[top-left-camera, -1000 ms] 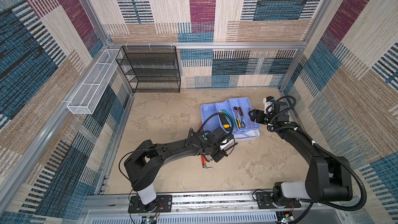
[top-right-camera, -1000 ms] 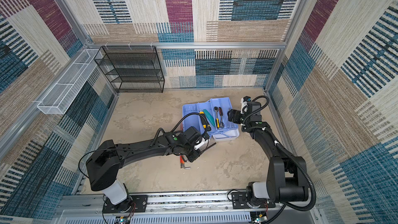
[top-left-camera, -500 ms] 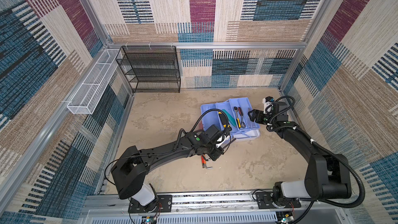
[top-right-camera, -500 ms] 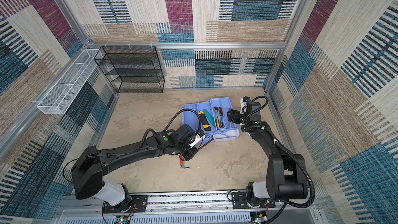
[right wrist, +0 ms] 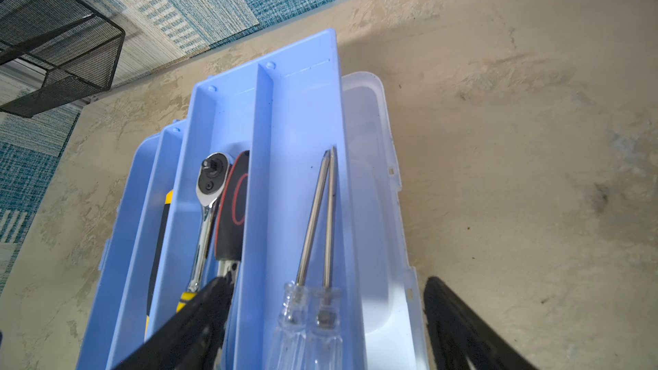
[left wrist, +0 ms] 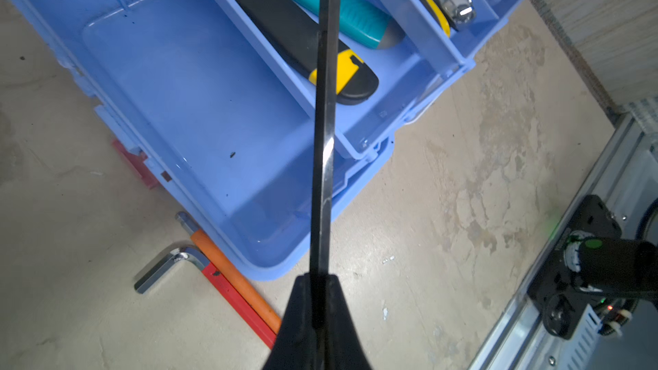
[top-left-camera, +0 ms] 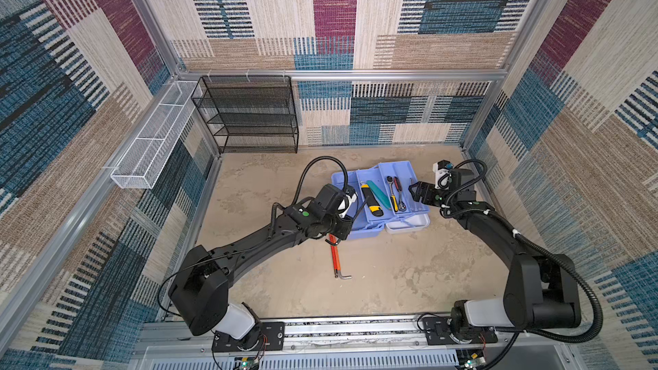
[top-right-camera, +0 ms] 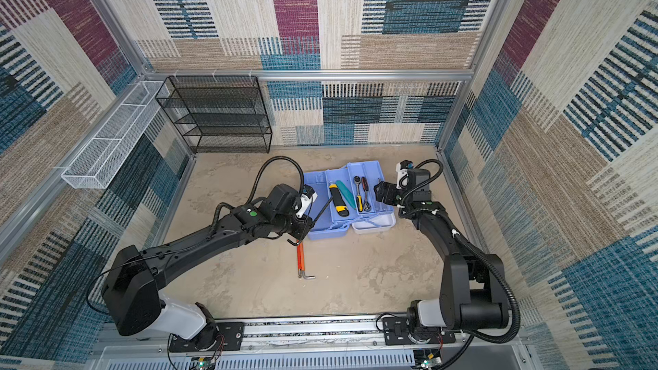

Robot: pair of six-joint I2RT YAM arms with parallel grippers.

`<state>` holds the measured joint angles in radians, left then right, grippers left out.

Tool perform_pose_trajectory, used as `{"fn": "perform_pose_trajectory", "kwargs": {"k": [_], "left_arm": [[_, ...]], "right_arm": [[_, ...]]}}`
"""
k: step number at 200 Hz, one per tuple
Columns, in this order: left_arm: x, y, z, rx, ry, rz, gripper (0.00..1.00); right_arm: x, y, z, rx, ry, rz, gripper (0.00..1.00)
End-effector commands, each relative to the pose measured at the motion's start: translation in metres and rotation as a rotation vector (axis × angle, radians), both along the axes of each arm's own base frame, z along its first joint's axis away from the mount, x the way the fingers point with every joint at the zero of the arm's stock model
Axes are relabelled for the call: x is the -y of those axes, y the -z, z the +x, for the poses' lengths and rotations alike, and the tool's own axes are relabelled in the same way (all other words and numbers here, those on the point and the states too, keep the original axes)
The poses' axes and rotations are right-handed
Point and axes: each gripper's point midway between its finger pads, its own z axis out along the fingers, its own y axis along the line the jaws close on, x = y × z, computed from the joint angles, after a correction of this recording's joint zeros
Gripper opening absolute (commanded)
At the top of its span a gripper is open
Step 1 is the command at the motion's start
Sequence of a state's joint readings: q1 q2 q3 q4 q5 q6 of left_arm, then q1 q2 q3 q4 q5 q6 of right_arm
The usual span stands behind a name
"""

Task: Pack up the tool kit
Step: 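Carry the black hex key with the left gripper into the tray's large compartment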

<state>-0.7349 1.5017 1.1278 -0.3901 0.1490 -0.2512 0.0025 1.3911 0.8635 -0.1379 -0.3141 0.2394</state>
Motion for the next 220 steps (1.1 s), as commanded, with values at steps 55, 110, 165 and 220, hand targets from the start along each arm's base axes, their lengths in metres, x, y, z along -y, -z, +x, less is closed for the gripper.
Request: {"fn": "perform_pose_trajectory", "kwargs": {"k": [55, 110, 165, 220], "left_arm": [[0.007, -0.015, 0.061, -0.162, -0.222, -0.209, 0.00], [0.010, 0.001, 0.096, -0.299, -0.370, -0.326, 0.00], [0.014, 0.022, 0.118, -0.383, -0.497, -0.378, 0.00], [0.013, 0.055, 0.133, -0.442, -0.599, -0.364, 0.00]], "right_arm": [[-0.001, -0.004, 0.004, 0.027, 0.005, 0.015, 0.88], [-0.001, -0.003, 0.001, 0.025, 0.007, 0.016, 0.88], [-0.001, 0.003, -0.002, 0.015, 0.010, 0.020, 0.88], [0.000, 0.003, -0.004, 0.018, 0.006, 0.007, 0.88]]}}
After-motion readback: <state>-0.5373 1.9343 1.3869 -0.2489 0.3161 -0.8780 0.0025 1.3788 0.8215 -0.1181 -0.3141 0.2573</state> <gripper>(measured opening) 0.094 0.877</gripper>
